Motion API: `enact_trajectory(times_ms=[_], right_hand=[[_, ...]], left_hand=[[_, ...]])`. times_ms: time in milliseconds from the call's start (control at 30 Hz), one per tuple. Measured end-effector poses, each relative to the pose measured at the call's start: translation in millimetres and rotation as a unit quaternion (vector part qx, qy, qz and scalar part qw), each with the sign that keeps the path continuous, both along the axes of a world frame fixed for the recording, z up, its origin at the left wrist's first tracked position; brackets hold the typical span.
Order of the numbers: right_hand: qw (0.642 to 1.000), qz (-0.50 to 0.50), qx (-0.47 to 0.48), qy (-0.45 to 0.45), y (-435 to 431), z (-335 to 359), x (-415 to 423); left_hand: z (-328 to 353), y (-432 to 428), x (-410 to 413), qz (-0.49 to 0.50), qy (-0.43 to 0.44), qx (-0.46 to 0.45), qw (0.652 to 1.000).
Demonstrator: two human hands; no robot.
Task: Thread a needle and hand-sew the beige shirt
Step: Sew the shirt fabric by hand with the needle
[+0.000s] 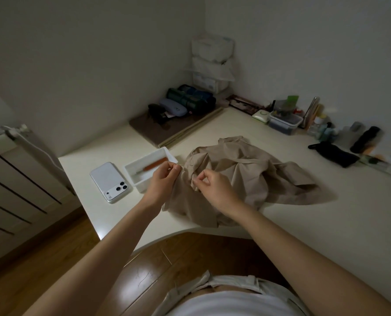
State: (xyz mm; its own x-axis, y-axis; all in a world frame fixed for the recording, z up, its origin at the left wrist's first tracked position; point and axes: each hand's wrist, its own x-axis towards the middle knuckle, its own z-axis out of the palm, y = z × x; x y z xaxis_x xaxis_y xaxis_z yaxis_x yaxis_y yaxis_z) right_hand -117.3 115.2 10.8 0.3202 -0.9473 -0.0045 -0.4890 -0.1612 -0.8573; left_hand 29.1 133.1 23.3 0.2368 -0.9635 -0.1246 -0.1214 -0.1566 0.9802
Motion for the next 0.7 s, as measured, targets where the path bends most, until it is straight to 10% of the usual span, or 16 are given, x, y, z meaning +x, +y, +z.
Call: enact_trajectory(times_ms=[367, 700], right_hand=[[0.997, 0.011, 0.05, 0.064, 6, -14, -24], [0.992, 0.014, -0.124, 0.005, 11, 11, -7]], left_hand=[[-2, -1, -6, -0.03, -0.034, -0.015, 0.999], [2, -3, -3, -0.002, -0.019, -0.046, 0.999]])
